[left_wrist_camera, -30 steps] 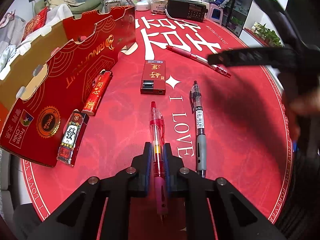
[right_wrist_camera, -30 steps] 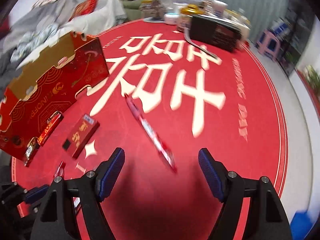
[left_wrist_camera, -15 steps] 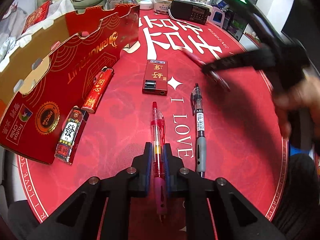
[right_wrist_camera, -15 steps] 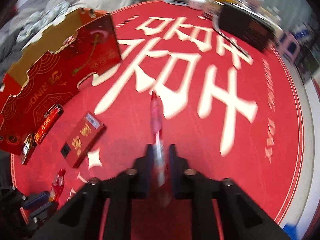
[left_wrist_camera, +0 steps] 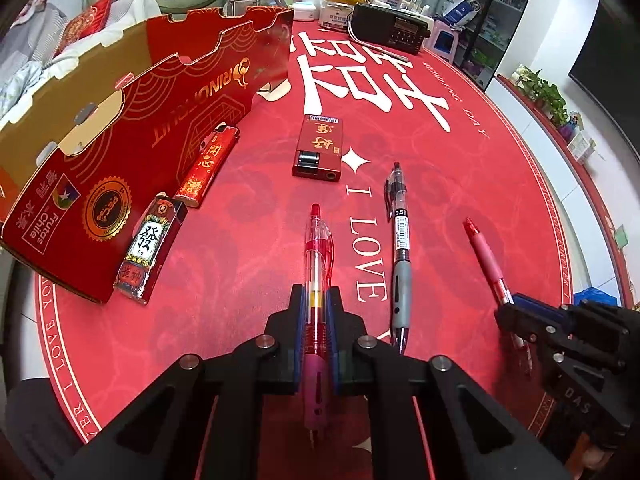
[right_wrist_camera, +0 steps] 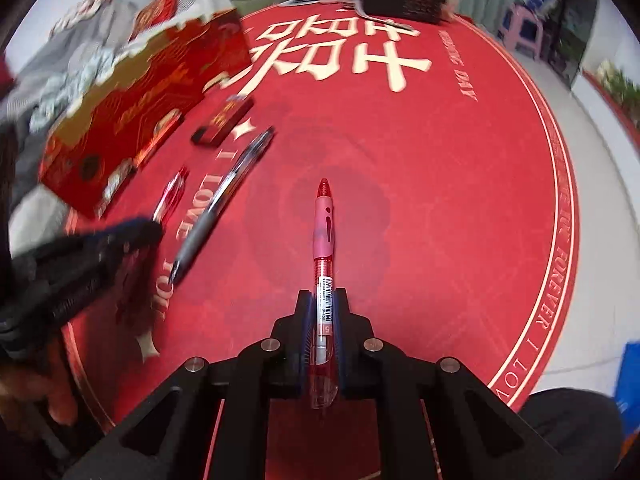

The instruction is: Organize rigid objects

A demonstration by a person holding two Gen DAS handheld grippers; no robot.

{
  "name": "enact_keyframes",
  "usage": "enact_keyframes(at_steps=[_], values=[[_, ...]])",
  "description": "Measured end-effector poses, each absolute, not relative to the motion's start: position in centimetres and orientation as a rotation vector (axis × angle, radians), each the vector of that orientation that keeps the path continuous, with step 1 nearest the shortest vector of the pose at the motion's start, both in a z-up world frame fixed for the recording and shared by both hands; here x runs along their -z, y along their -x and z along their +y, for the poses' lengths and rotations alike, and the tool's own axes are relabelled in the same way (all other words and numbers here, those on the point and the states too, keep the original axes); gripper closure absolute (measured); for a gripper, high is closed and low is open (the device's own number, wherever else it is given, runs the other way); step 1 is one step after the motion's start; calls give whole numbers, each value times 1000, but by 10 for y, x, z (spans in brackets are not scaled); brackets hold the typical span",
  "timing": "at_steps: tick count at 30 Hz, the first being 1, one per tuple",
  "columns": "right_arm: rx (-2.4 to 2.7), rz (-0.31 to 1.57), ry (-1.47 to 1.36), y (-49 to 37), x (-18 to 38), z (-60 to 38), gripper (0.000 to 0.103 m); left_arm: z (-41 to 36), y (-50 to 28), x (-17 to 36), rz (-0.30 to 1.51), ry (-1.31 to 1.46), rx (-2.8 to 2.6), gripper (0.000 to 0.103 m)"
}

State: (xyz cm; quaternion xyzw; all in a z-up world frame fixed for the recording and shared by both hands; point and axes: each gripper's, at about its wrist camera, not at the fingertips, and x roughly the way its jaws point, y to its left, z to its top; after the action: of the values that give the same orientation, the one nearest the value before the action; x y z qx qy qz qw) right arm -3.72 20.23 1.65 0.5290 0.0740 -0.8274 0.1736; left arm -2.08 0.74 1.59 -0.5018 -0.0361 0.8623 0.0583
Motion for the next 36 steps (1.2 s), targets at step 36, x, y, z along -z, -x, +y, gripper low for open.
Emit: enact_keyframes(at_steps=[36], values=[[2354, 206, -1461, 35, -18, 188, 92, 13, 12, -15, -42, 1509, -2648, 93]])
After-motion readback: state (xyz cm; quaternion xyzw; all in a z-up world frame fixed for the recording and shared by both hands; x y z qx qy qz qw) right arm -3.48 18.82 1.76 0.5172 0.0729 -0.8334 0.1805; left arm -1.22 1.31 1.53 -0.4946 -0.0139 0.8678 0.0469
